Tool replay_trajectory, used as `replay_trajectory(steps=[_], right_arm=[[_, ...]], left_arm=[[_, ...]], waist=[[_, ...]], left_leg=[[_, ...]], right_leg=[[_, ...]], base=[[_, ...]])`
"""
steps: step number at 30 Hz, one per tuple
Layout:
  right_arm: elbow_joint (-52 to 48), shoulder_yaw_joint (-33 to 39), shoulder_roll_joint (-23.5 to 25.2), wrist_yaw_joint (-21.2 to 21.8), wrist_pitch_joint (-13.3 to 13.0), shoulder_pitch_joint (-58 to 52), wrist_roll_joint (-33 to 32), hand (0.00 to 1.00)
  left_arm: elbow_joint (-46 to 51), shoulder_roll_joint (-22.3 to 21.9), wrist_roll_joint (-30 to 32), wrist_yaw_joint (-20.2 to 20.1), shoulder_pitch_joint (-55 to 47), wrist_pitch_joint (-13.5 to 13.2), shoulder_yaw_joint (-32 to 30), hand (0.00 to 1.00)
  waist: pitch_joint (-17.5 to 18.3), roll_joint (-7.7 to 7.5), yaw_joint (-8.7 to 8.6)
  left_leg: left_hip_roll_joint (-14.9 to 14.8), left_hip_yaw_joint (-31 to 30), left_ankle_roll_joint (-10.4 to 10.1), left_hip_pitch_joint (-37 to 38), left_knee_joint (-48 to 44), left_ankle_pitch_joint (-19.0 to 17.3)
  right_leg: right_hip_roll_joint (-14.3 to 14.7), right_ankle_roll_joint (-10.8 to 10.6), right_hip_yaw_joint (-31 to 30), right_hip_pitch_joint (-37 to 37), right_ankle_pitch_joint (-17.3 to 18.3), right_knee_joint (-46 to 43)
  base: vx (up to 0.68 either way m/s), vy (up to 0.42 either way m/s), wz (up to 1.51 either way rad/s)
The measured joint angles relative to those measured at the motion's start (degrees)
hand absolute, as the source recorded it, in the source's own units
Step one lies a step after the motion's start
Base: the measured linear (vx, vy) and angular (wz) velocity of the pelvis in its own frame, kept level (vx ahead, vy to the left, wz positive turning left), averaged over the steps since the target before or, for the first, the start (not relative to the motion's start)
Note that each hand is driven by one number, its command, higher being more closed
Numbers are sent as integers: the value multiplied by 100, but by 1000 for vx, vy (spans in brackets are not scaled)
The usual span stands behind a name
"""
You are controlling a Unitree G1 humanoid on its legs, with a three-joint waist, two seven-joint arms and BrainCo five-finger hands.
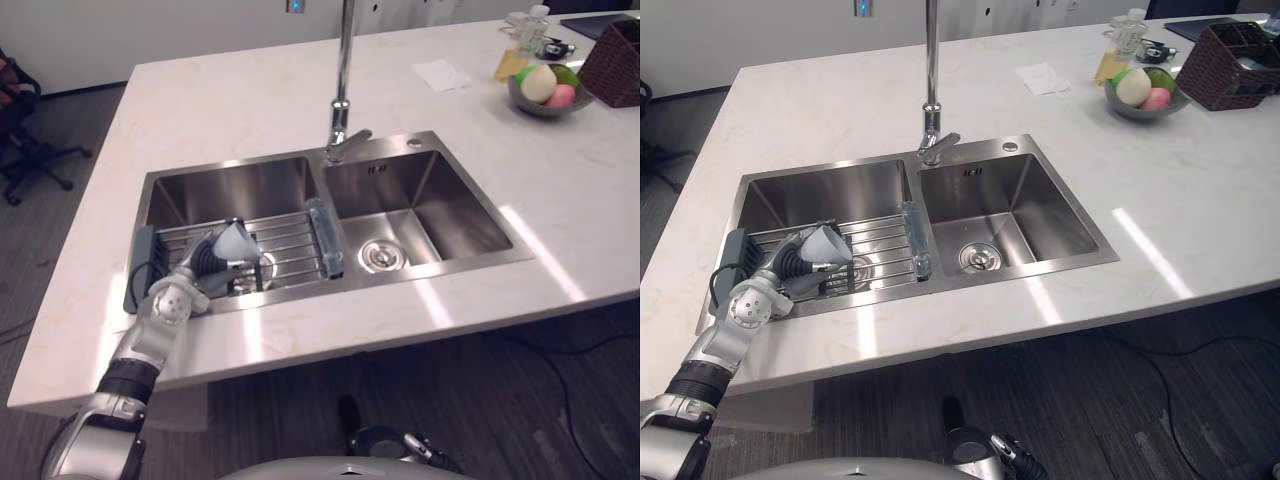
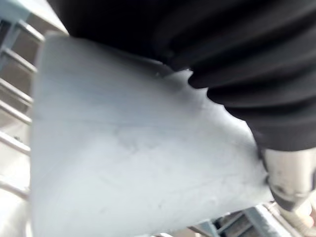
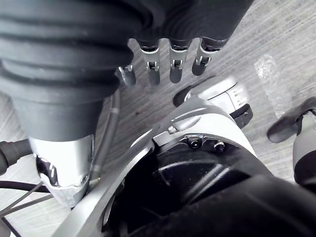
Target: Walk over to the sink, pick up the cup, carry it to the dishwasher, place the cup inside the dishwasher, then close the dishwasher door
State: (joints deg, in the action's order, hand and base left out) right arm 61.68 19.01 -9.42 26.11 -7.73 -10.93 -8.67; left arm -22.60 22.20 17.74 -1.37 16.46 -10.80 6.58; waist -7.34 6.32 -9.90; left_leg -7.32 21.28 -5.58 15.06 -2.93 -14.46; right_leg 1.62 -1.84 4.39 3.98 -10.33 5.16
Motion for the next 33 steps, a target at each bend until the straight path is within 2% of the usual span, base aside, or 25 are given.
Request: replay_trajectory(steps=[4, 6, 8, 10, 12, 13, 16, 17, 19, 22, 28, 33], right_arm=[[3, 39, 52, -3, -3, -3, 2, 0], [4, 92, 89, -3, -7, -11, 1, 0], [5, 193, 130, 0, -9, -24, 3, 0], [4, 221, 143, -1, -16, -47, 2, 0], [4, 280, 166, -25, -54, -82, 4, 0], [4, 319, 175, -45, -65, -91, 5, 0], [5, 444, 228, -77, -70, -150, 6, 0], [5, 455, 231, -101, -65, -155, 6, 0], [7, 590, 297, -135, -36, -196, 43, 0], [18, 702, 372, -171, -31, -246, 211, 0], [23, 701, 458, -289, 28, -342, 222, 0], [2, 681, 490, -295, 19, -426, 228, 0]], left_arm=[[168, -209, -947, -113, -223, -44, -114, 100], [188, -360, -1778, -215, -354, -43, -447, 100], [389, -405, -2281, -282, -477, -45, -645, 100], [685, -458, -2719, -281, -557, -110, -806, 100], [1128, -563, -3089, -216, -609, -307, -1138, 100], [1250, -568, -3147, -160, -621, -363, -1207, 100], [1868, -663, -3274, 278, -667, -749, -1625, 100], [1978, -671, -3274, 362, -680, -791, -1715, 100], [2345, -674, -3267, 736, -699, -1022, -2041, 100], [2861, -825, -3223, 1125, -722, -1205, -2371, 100], [3369, -1036, -3096, 1598, -819, -1289, -2694, 100], [3570, -1146, -3094, 1607, -912, -1358, -2835, 100]], waist=[[17, -79, 31], [19, -92, 50], [19, -92, 65], [19, -98, 108], [23, -107, 189], [27, -114, 200], [46, -152, 245], [48, -156, 261], [68, -194, 326], [139, -315, 403], [261, -515, 587], [315, -600, 656]], left_leg=[[3, -84, 7, -19, 3, 5], [9, -89, 7, -21, 3, 5], [13, -94, 13, -29, 3, 9], [30, -111, 18, -43, 2, 14], [37, -165, 27, -51, 2, 23], [42, -188, 39, -60, 4, 34], [78, -292, 67, -124, 9, 100], [79, -304, 68, -123, 9, 100], [79, -400, 70, -121, 7, 101], [123, -455, 120, -175, 7, 161], [212, -568, 185, -321, -33, 170], [212, -654, 200, -453, -202, 121]], right_leg=[[-28, 21, 96, -18, -16, 0], [-33, 20, 103, -17, -19, 0], [-38, -4, 112, -18, -36, -1], [-47, -8, 121, -18, -39, -1], [-56, -8, 140, -21, -39, -1], [-66, -8, 156, -21, -39, -1], [-144, -8, 261, -30, -39, -1], [-146, -8, 266, -35, -40, -1], [-157, -5, 294, -70, -45, 0], [-228, -9, 371, -61, -77, 0], [-374, 11, 416, 13, -167, 1], [-417, 25, 467, 29, -184, 0]], base=[[-14, -2, 10], [0, 0, 0], [-8, 1, 2], [-15, 4, 6], [-20, -3, 5], [-25, -8, 17], [-34, -5, 20], [-49, -7, 8], [-43, -7, 12], [-65, -5, 16], [-72, 6, 8], [-38, 3, 8]])
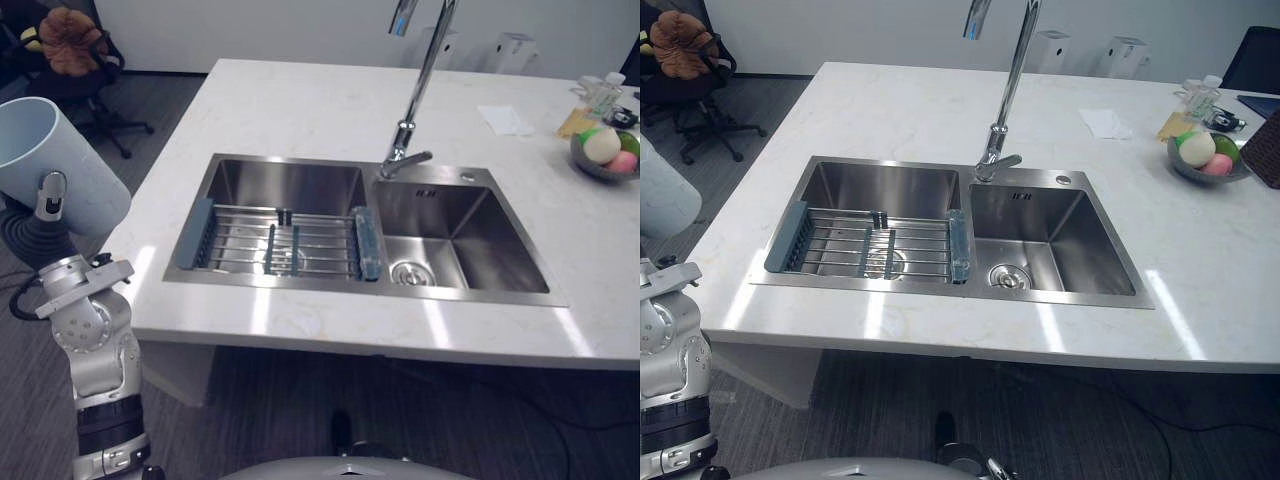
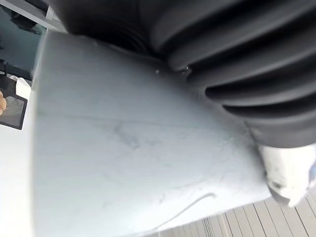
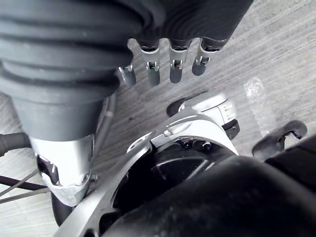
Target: Walk over to the sink, pick up the cup, carry it to the dishwasher, place the cup inside the dishwasher, then close the dishwasher door
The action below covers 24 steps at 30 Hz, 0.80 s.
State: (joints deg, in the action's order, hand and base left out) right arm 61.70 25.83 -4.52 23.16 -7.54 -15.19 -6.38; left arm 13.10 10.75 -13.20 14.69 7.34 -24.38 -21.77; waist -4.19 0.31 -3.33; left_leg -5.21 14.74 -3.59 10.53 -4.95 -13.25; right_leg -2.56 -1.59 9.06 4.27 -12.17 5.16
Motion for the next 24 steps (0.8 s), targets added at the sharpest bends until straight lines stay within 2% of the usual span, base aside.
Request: replay_trajectory(steps=[5, 7, 8, 9, 10, 12, 13, 14, 15, 16, 17, 18, 19, 20, 21, 22, 23, 24], right_arm=[[-17, -111, -64, -6, -9, 1, 43, 0], [-53, -113, -84, -13, -10, -6, 183, 0], [-56, -152, -114, -15, -1, -10, 229, 0], [-55, -234, -142, -14, 17, -11, 227, 0], [-54, -292, -166, -13, 25, 1, 227, 0], [4, -314, -180, -35, -27, 13, 215, 0], [5, -291, -194, -51, -42, 19, 215, 0], [2, -191, -239, -73, -110, 30, 221, 0], [9, -120, -256, -87, -107, 45, 221, 0], [14, 64, -262, -101, -103, 58, 216, 0], [36, 163, -289, -109, -103, 107, 170, 0], [19, 225, -355, -122, -102, 143, 116, 0], [4, 373, -510, -156, -68, 243, -18, 0], [-3, 385, -502, -156, -70, 258, -46, 0], [0, 422, -443, -151, -73, 261, -52, 0], [13, 524, -315, -145, -94, 302, -63, 0], [11, 630, -310, -143, -116, 367, -81, 0], [-7, 689, -418, -145, -113, 487, -107, 0]], left_arm=[[193, -124, 12, 11, -127, -65, -73, 100], [301, -260, 115, 14, -215, -75, -74, 100], [338, -365, 184, 24, -287, -75, -62, 100], [340, -478, 276, 26, -316, -74, -41, 100], [345, -538, 294, 19, -335, -74, -5, 100], [410, -575, 335, 31, -417, -85, 212, 100], [475, -574, 335, 37, -437, -101, 270, 100], [654, -569, 335, 31, -475, -136, 420, 100], [741, -569, 334, 16, -516, -179, 484, 100], [869, -581, 331, 0, -512, -317, 558, 100], [897, -616, 325, -22, -481, -405, 678, 100], [894, -647, 326, -48, -489, -443, 767, 100], [871, -660, 337, -145, -484, -438, 1100, 100], [879, -660, 344, -216, -483, -439, 1237, 100], [913, -634, 357, -322, -483, -469, 1425, 100], [937, -628, 320, -433, -436, -518, 1494, 100], [956, -657, 264, -511, -436, -514, 1501, 100], [949, -777, 106, -648, -469, -447, 1568, 100]], waist=[[-3, 6, 78], [-20, 34, 103], [-55, 89, 119], [-103, 52, 124], [-226, 106, 124], [-335, 83, 148], [-366, 76, 152], [-425, 134, 163], [-457, 193, 213], [-472, 17, 201], [-472, 161, 185], [-492, 259, 188], [-538, 375, 105], [-538, 344, 80], [-424, 222, 46], [-336, 168, -31], [-358, 193, -13], [-360, 366, -37]], left_leg=[[-14, -97, -14, -63, -38, -11], [-62, -240, -12, -239, -310, -145], [-90, -388, -20, -392, -499, -198], [-91, -578, -32, -528, -666, -193], [-85, -709, -54, -610, -806, -181], [-70, -652, -154, -878, -873, 13], [-83, -520, -121, -932, -832, 91], [-238, -132, 72, -1072, -719, 51], [-332, 209, 176, -1072, -663, -1], [-475, 954, 666, -1082, -731, -107], [-714, 1376, 804, -1207, -1277, -125], [-856, 1635, 926, -1240, -1562, 31], [-923, 2068, 690, -1285, -1639, 496], [-856, 2126, 665, -1274, -1506, 629], [-552, 2080, 606, -1180, -779, 959], [-298, 2059, 534, -910, -85, 1107], [-313, 2206, 404, -821, -151, 956], [-219, 2089, 23, -556, 412, 1170]], right_leg=[[-8, -37, 92, -8, -5, -4], [-8, -12, 198, -23, 59, -40], [-16, -24, 329, -41, 85, -44], [-44, -28, 568, -119, 114, -46], [-92, -56, 787, -219, 137, -46], [-287, -72, 1372, -338, 338, -107], [-363, -108, 1502, -335, 424, -188], [-399, -107, 1769, -309, 574, -349], [-416, -115, 1883, -284, 643, -416], [-609, -110, 2070, -326, 678, -337], [-704, -72, 2359, -330, 722, -441], [-736, -89, 2500, -325, 818, -605], [-955, -128, 2807, -319, 1132, -1278], [-1066, -11, 2915, -317, 1277, -1474], [-1131, 95, 3010, -339, 1520, -1496], [-1214, -158, 3445, -484, 1429, -1292], [-1198, -273, 3627, -536, 1425, -1364], [-1181, -221, 3928, -639, 1485, -1635]], base=[[10, 13, 10], [29, 16, 28], [31, -1, 71], [35, -6, 104], [6, 0, 125], [-42, 13, 139], [-84, 29, 159], [-60, 2, 118], [-18, -26, 160], [63, 19, 139], [76, 71, 142], [126, 162, 148], [104, 128, 136], [92, 127, 183], [40, 96, 184], [67, 94, 175], [140, 119, 171], [131, 120, 120]])
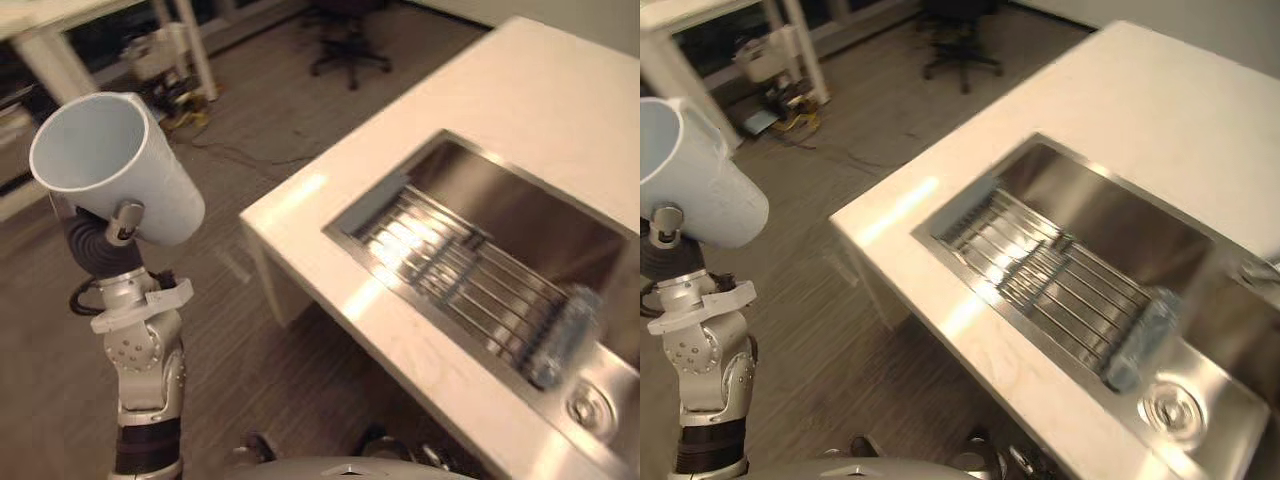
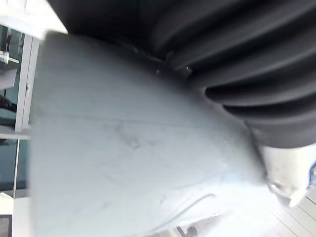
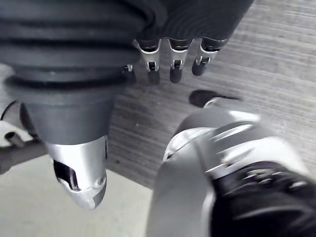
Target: Walk over to the sink, pick up the cup, carry it to the dishwasher, place the cup inside the dishwasher, then close the dishwasher door
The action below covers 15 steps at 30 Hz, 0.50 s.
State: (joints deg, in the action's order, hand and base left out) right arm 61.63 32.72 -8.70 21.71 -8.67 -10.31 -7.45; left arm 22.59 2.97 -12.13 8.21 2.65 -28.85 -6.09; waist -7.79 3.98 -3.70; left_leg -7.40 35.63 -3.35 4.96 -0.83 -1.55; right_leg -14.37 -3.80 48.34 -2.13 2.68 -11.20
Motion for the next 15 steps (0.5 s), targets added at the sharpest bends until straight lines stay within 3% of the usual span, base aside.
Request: replay_trajectory(steps=[1, 2, 3, 4, 5, 7, 8, 9, 10, 11, 12, 13, 15], right_arm=[[12, 2, -44, -1, 29, 40, 2, 0], [69, 70, -62, 9, 62, 100, -130, 0], [79, 42, -16, 15, 147, 125, -114, 0], [77, -35, 47, 38, 225, 126, -123, 0], [84, -103, 154, 62, 269, 89, -136, 0], [64, -88, 93, 76, 267, -88, -143, 0], [-16, -178, 64, 75, 259, -317, -189, 0], [-14, -237, 50, 67, 255, -432, -244, 0], [-3, -297, 118, 60, 222, -488, -267, 0], [40, -459, 225, 60, 131, -545, -369, 0], [59, -521, 368, 32, 82, -588, -384, 0], [4, -751, 553, -10, 32, -586, -334, 0], [-9, -1035, 733, -78, 16, -666, -370, 0]], left_arm=[[-21, -69, -15, -63, -10, 39, 47, 100], [-13, -144, -23, -123, -128, 80, 150, 100], [29, -124, -105, -119, -302, 116, 179, 100], [38, -94, -132, -111, -359, 138, 163, 100], [43, 12, -118, -139, -401, 137, 191, 100], [-95, -152, -117, -227, -576, 161, 531, 100], [-285, -144, -107, -345, -584, 140, 912, 100], [-423, -117, -68, -411, -563, 89, 1146, 100], [-540, -96, -45, -426, -554, 20, 1257, 100], [-695, -74, -26, -401, -531, -28, 1270, 100], [-814, -64, -23, -322, -524, -52, 1221, 100], [-941, -43, -18, -201, -513, -46, 1205, 100], [-986, 8, -7, -188, -478, -32, 1368, 100]], waist=[[-7, 58, 5], [-55, 119, 65], [-93, 112, 75], [-82, 91, 91], [-93, -177, 122], [-118, -142, 104], [-77, -51, -32], [-68, -10, -87], [-50, 43, -117], [-78, -30, -119], [-96, -121, -100], [-147, -241, -109], [-139, -310, -263]], left_leg=[[18, -133, -71, 80, 238, 92], [10, -304, -60, 238, 401, 125], [33, -454, -42, 321, 391, 112], [44, -521, -52, 323, 384, 100], [247, -735, -78, 303, 362, 2], [291, -1182, 75, 52, -89, -201], [313, -1740, 199, -220, -516, -391], [331, -2106, 226, -281, -635, -453], [292, -2379, 255, -313, -653, -464], [304, -2594, 232, -306, -602, -480], [315, -2658, 236, -294, -572, -477], [309, -2782, 217, -295, -594, -492], [286, -3071, 146, -397, -645, -536]], right_leg=[[-55, 81, 120, -13, 58, -253], [-370, 285, 232, 72, 206, -1122], [-639, 240, 229, 266, 571, -1751], [-550, 189, 169, 271, 568, -1429], [-634, 511, 2, 197, 361, -1211], [-723, 816, -1111, 373, 251, -1582], [-620, 1051, -2163, 527, 103, -1896], [-448, 855, -2886, 617, 313, -2067], [-66, 503, -3505, 620, 760, -1895], [385, 378, -4013, 732, 1061, -1618], [679, 334, -4267, 942, 1098, -1465], [1083, 288, -4759, 1408, 1054, -1397], [1456, 198, -5586, 1794, 859, -1144]], base=[[101, 134, 133], [25, 52, 94], [-3, -11, 77], [-29, -101, 79], [-17, -68, 88], [10, -2, 131], [51, 47, 179], [70, 3, 193], [51, -57, 147], [15, -86, 105], [11, -128, 78], [33, -130, 47], [57, -197, 82]])
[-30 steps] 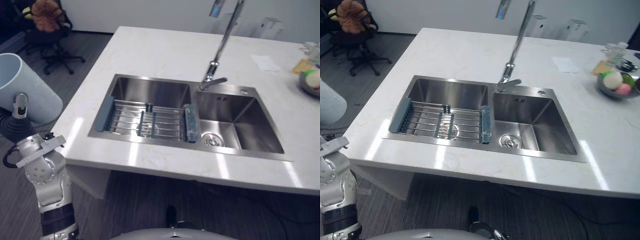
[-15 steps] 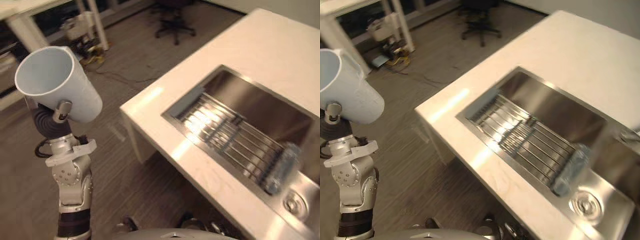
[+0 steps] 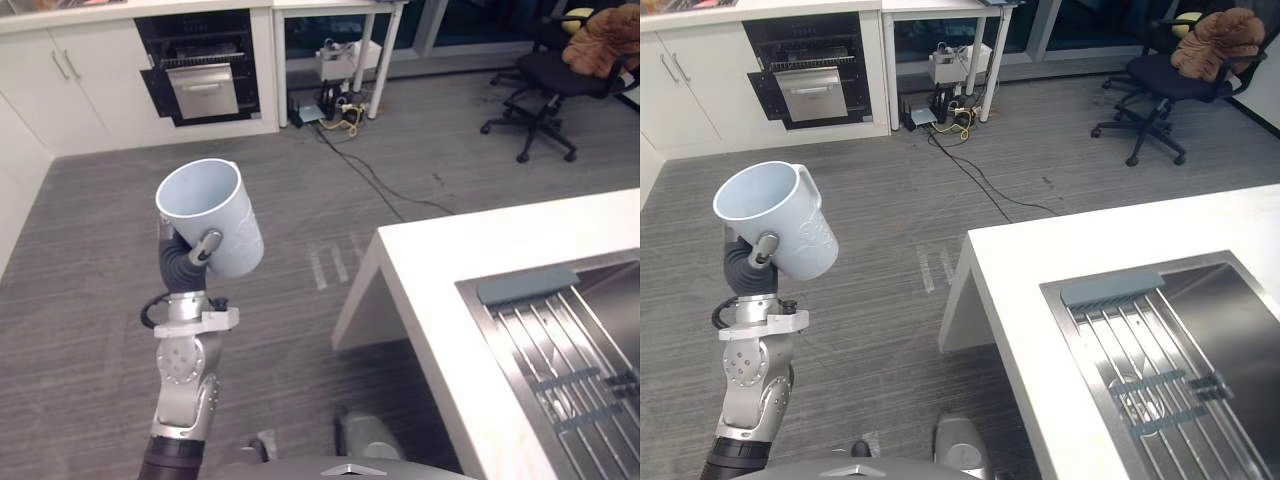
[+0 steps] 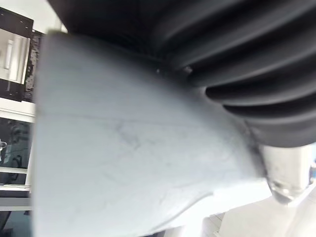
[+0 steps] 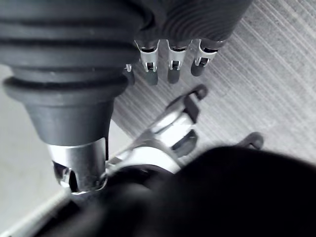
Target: Walk over to the sink, pick up the cup, carry it to the dishwasher, place the cup inside the dishwasher, then close the dishwasher door
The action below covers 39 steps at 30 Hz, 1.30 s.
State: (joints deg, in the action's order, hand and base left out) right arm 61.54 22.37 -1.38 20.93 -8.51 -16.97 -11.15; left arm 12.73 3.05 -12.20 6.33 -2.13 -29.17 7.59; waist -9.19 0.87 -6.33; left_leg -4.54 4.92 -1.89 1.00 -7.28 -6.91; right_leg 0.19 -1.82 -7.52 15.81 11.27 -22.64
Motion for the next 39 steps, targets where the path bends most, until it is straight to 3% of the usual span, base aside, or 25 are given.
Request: replay_trajectory(steps=[1, 3, 4, 5, 7, 9, 11, 13, 15, 16, 17, 18, 19, 20, 21, 22, 23, 24, 28, 32, 33, 39], right_arm=[[-11, -26, 163, -16, -38, -181, -94, 0], [-11, -222, 294, -11, 8, -434, -72, 0], [-55, -432, 371, 7, 21, -575, -52, 0], [-55, -460, 378, 16, 28, -585, -35, 0], [-111, -755, 424, 7, 192, -581, -13, 0], [-227, -805, 395, 4, 314, -618, 16, 0], [-235, -886, 354, -2, 364, -644, 20, 0], [-409, -881, 376, -26, 381, -744, -80, 0], [-662, -901, 369, -32, 403, -1016, -243, 0], [-662, -905, 356, -31, 401, -1054, -234, 0], [-664, -898, 357, -32, 369, -1037, -202, 0], [-698, -871, 331, -40, 352, -1021, -210, 0], [-735, -872, 242, -32, 340, -984, -210, 0], [-868, -842, 45, -31, 296, -884, -178, 0], [-880, -815, -170, 17, 250, -874, -206, 0], [-777, -736, -206, 7, 247, -739, -215, 0], [-675, -701, -205, 18, 221, -559, -256, 0], [-564, -630, -161, 2, 206, -356, -311, 0], [-138, -606, -362, -16, 179, 331, -654, 0], [-73, -541, -377, -11, 122, 477, -847, 0], [243, -313, -364, 18, -5, 483, -994, 0], [240, -383, -396, 19, -15, 451, -990, 0]], left_arm=[[51, 57, 0, -37, 92, 3, 177, 100], [236, 61, -4, -77, 103, 33, 401, 100], [550, -53, -7, -144, 132, 89, 630, 100], [599, -73, -7, -165, 147, 95, 666, 100], [774, -133, -5, -305, 419, 119, 945, 100], [855, -127, -125, -408, 523, 122, 935, 100], [889, -125, -196, -515, 525, 110, 950, 100], [889, -172, -369, -724, 641, 106, 1004, 100], [907, -268, -672, -926, 636, 87, 934, 100], [922, -263, -720, -957, 638, 80, 867, 100], [929, -229, -847, -1044, 710, 51, 781, 100], [928, -207, -975, -1163, 874, 45, 809, 100], [927, -208, -1030, -1228, 953, 47, 847, 100], [913, -185, -1086, -1393, 1029, 70, 846, 100], [909, -182, -1145, -1495, 1076, 117, 844, 100], [906, -55, -1248, -1578, 1082, 119, 818, 100], [903, 57, -1370, -1657, 1091, 130, 749, 100], [879, 106, -1515, -1712, 1093, 109, 642, 100], [661, 254, -1787, -1944, 1075, -28, 762, 100], [635, 298, -1796, -1970, 1110, -72, 1232, 100], [578, 371, -1916, -2044, 1227, -59, 1571, 100], [554, 359, -1894, -2004, 1183, -60, 1526, 100]], waist=[[28, -120, -99], [25, -145, -146], [71, -36, -155], [80, -22, -153], [141, 67, -148], [180, 75, -139], [278, 48, -145], [263, 111, -218], [256, 171, -125], [326, 113, -101], [426, -142, -58], [481, -207, -16], [470, -178, 10], [537, -20, 6], [586, 148, -33], [602, 70, -99], [594, -51, -155], [584, -195, -197], [593, -183, -180], [629, -36, -273], [550, 78, -451], [564, 118, -411]], left_leg=[[70, -209, -133, -37, -167, -95], [43, -411, -257, -121, -575, -350], [-71, -519, -379, -253, -1081, -673], [-95, -533, -397, -270, -1173, -743], [-242, -712, -456, -431, -1748, -1183], [-222, -790, -412, -438, -1886, -1355], [-121, -888, -332, -403, -1831, -1310], [-430, -222, 62, -1168, -3529, -1116], [-1081, 333, 345, -1769, -5163, -112], [-1188, 508, 423, -1797, -5308, 196], [-1321, 903, 662, -1828, -5530, 678], [-1515, 1232, 561, -1901, -5472, -68], [-1587, 1382, 598, -1943, -5235, -408], [-1602, 1729, 629, -1967, -4105, -414], [-1539, 1958, 650, -1878, -3012, -15], [-1276, 2057, 717, -1566, -2602, -71], [-940, 2037, 588, -1381, -1971, 37], [-699, 2000, 438, -1277, -1576, 156], [-441, 2081, 301, -898, -379, 725], [-462, 2285, 224, -755, -24, 931], [-548, 2569, 278, -909, -464, 643], [-528, 2533, 266, -939, -439, 575]], right_leg=[[7, -94, -449, 25, -63, 337], [42, -241, -385, 20, -237, 22], [86, -203, -160, 31, -279, -245], [87, -179, -103, 31, -294, -290], [162, -112, 228, 23, -61, -648], [112, -103, 347, 20, 200, -887], [-10, -47, 523, -96, 407, -876], [-181, -52, 1071, -526, 504, -719], [-133, -10, 1459, -1387, 588, -284], [-157, -5, 1447, -1572, 578, -120], [-305, -8, 1435, -1903, 494, 227], [-360, -43, 1442, -2089, 418, 432], [-378, -53, 1438, -2105, 413, 458], [-385, -67, 1397, -2042, 414, 421], [-290, -98, 1258, -2009, 436, 367], [-405, -121, 878, -1954, 585, 320], [-368, -67, 303, -1882, 657, 434], [-370, -164, 46, -1837, 593, 592], [-402, -178, 33, -1896, 284, 984], [-341, -163, -40, -1885, 120, 1169], [-381, -347, -408, -1881, -132, 1454], [-401, -274, -403, -1797, -93, 1513]], base=[[75, -223, 94], [205, -250, 71], [227, -193, 48], [196, -109, 27], [186, -37, 27], [235, -18, 36], [275, 18, 80], [235, 62, 142], [296, 69, 91], [335, 64, 37], [347, 69, 19], [338, 88, 14], [272, 115, 5], [237, 154, 12], [250, 196, 27], [169, 169, 56], [102, 134, 65], [33, 60, 60], [-38, -43, 8], [-46, -32, -14], [-1, 0, -3], [0, 0, -5]])
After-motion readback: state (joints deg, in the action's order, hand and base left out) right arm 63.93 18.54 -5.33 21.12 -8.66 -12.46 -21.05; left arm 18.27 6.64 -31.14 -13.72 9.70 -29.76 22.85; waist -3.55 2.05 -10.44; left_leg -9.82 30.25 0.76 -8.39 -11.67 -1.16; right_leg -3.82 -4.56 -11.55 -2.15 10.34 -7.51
